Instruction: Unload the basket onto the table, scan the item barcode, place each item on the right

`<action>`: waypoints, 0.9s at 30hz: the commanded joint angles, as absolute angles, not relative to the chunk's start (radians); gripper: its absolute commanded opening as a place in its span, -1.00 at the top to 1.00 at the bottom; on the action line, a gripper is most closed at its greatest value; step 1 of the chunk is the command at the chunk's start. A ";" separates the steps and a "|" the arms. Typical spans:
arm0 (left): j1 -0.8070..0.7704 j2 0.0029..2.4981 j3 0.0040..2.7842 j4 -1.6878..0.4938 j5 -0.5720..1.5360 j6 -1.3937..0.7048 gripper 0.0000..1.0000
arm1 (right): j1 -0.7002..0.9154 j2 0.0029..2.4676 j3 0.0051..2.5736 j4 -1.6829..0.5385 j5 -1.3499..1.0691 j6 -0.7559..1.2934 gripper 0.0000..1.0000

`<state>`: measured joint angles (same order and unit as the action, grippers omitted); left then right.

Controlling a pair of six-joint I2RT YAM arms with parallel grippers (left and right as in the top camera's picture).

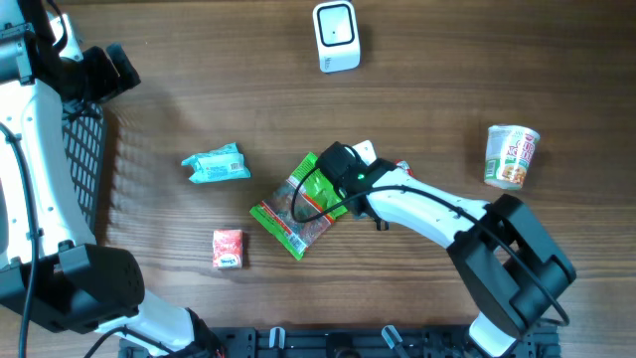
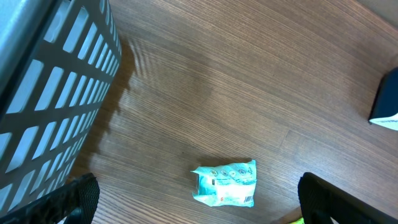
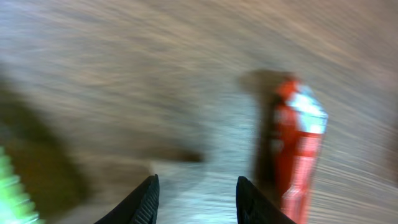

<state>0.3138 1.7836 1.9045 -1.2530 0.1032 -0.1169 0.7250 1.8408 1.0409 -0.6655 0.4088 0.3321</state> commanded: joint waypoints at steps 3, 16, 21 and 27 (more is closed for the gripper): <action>0.318 1.784 1.901 -1.252 0.115 -0.112 -1.00 | 0.577 1.636 1.098 -0.722 0.133 0.289 0.48; 0.318 1.784 1.901 -1.252 0.115 -0.112 -1.00 | 0.311 1.713 0.876 -0.680 -0.170 0.366 0.91; 0.318 1.784 1.901 -1.252 0.115 -0.112 -1.00 | 0.311 1.702 0.928 -0.720 -0.249 0.250 0.81; 0.318 1.784 1.901 -1.252 0.115 -0.112 -1.00 | 0.311 1.625 1.172 -0.867 -0.459 0.152 0.25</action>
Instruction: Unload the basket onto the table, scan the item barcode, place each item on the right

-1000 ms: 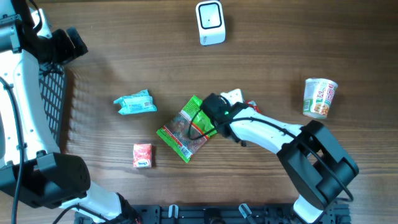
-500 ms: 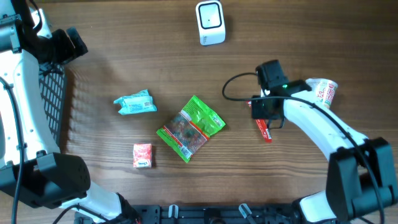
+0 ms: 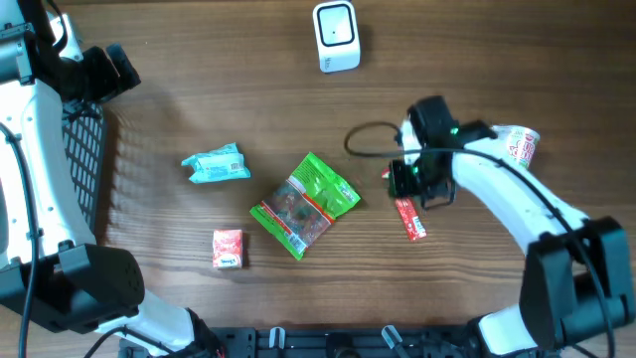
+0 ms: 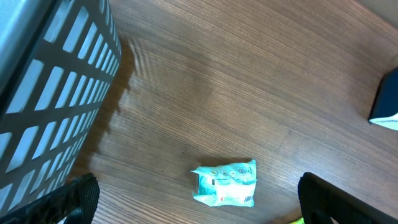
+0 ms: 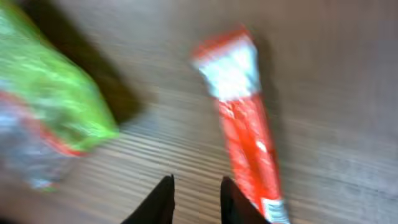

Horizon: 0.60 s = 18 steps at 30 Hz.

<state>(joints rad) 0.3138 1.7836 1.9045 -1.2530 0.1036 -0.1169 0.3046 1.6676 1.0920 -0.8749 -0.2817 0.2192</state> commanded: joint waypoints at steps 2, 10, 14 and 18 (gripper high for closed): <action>0.318 1.784 1.901 -1.252 0.115 -0.112 -1.00 | 0.339 1.625 1.182 -0.799 -0.547 0.085 -0.33; 0.318 1.784 1.901 -1.252 0.115 -0.112 -1.00 | 0.636 1.635 1.176 -0.480 -0.360 -0.010 -0.99; 0.318 1.784 1.901 -1.252 0.115 -0.112 -1.00 | 0.759 1.700 1.176 -0.470 -0.059 0.029 -1.00; 0.318 1.784 1.901 -1.252 0.115 -0.112 -1.00 | 0.788 1.832 1.176 -0.406 0.035 0.034 -1.00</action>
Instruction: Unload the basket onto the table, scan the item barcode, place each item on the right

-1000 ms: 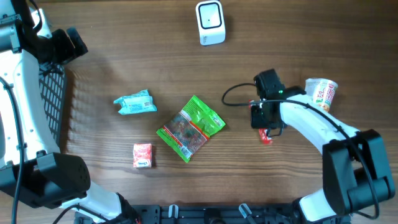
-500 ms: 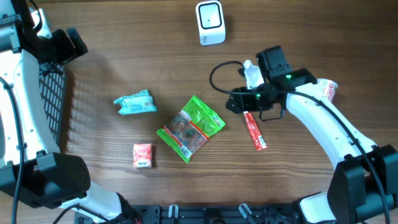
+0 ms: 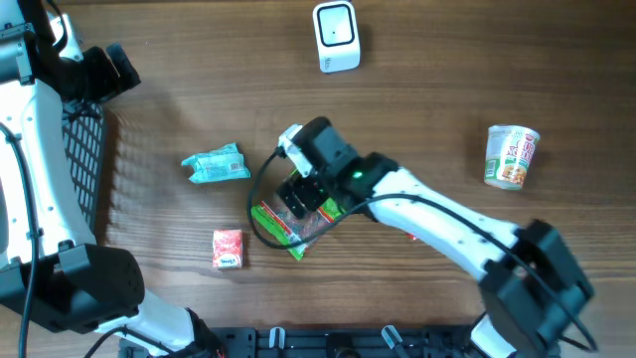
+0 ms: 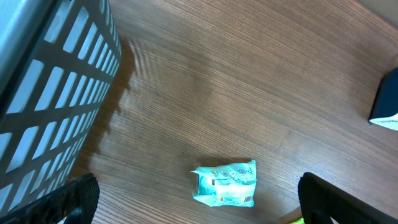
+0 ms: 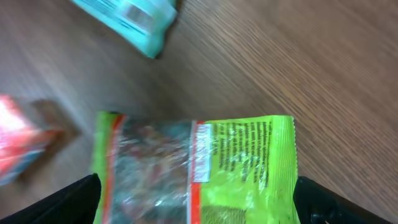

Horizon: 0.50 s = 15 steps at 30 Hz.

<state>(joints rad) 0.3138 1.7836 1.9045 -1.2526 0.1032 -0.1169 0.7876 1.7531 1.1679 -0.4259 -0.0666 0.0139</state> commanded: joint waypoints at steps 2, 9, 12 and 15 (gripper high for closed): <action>0.318 1.784 1.901 -1.252 0.115 -0.112 -1.00 | 0.788 1.888 1.176 -0.398 0.080 0.059 -0.99; 0.318 1.784 1.901 -1.252 0.115 -0.112 -1.00 | 0.784 1.949 1.176 -0.556 -0.010 0.078 -1.00; 0.318 1.784 1.901 -1.252 0.115 -0.112 -1.00 | 0.768 1.949 1.176 -0.624 0.020 0.150 -0.99; 0.318 1.784 1.901 -1.252 0.115 -0.112 -1.00 | 0.677 1.949 1.176 -0.581 -0.004 0.187 -0.99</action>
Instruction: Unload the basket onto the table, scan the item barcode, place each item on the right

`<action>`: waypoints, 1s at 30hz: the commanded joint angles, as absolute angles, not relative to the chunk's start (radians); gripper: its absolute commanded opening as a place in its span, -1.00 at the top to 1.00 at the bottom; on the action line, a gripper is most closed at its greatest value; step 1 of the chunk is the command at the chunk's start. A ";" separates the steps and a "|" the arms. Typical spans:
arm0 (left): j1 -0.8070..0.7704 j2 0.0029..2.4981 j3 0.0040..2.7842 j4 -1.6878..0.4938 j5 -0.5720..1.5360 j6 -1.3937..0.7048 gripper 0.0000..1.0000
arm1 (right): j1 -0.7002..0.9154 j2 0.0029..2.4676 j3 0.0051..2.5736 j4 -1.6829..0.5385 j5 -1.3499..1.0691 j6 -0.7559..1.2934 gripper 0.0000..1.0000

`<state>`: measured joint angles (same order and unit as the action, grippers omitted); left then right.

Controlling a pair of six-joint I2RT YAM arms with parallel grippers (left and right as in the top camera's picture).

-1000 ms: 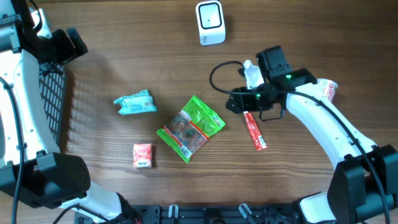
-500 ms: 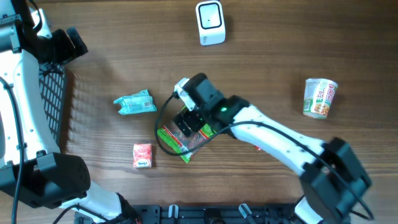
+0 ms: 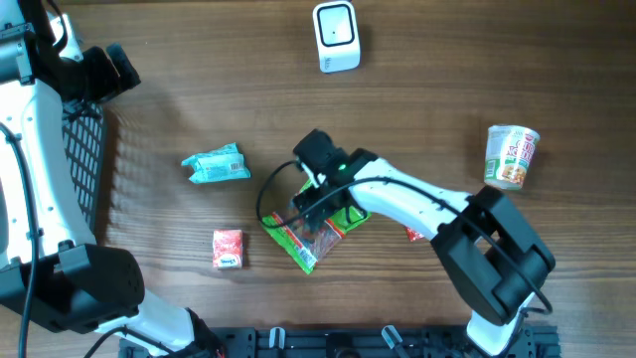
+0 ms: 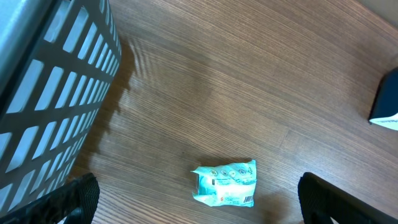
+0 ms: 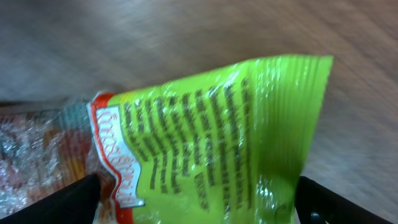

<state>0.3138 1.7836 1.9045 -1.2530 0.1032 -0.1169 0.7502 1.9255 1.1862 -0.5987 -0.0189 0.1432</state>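
A green snack bag [image 3: 316, 227] lies near the table's middle. In the right wrist view the bag [image 5: 236, 137] fills the frame, its printed green end up close. My right gripper [image 5: 199, 211] is open wide, with one fingertip at each side of the bag; in the overhead view the right gripper [image 3: 310, 204] sits low over it. The white scanner [image 3: 336, 36] stands at the far edge. My left gripper [image 4: 205, 202] hangs open and empty, high at the left, above a teal packet [image 4: 225, 183].
A teal packet [image 3: 216, 165] and a small red packet [image 3: 228, 249] lie left of the bag. A red stick [image 3: 413, 235] pokes out behind my right arm. A noodle cup [image 3: 512, 156] stands far right. A dark mesh basket [image 4: 50, 81] is at the left edge.
My right gripper has come down closer to the green bag's printed end, still open wide. The bag lies slightly nearer the front edge and turned a little. The left arm has not moved.
My right gripper was by the bag's right edge near the red stick, jaws narrow. Then it was farther right, over the stick. Then it stood wide open above the green bag, and now it is low over the bag. The left arm stayed still throughout.
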 commanded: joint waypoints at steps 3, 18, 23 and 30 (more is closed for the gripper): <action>0.318 1.784 1.901 -1.252 0.115 -0.112 -1.00 | 0.567 1.949 1.176 -0.542 -0.056 0.194 -1.00; 0.318 1.784 1.901 -1.252 0.115 -0.112 -1.00 | 0.564 1.766 1.285 -0.859 -0.270 0.514 -0.96; 0.318 1.784 1.901 -1.252 0.115 -0.112 -1.00 | 0.669 1.777 1.116 -0.655 -0.123 0.698 -0.83; 0.318 1.784 1.901 -1.252 0.115 -0.112 -1.00 | 0.746 1.779 1.101 -0.558 -0.022 0.822 -0.68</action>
<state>0.3138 1.7836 1.9045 -1.2530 0.1032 -0.1169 0.7357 1.7653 1.1053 -0.5625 -0.0593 0.7631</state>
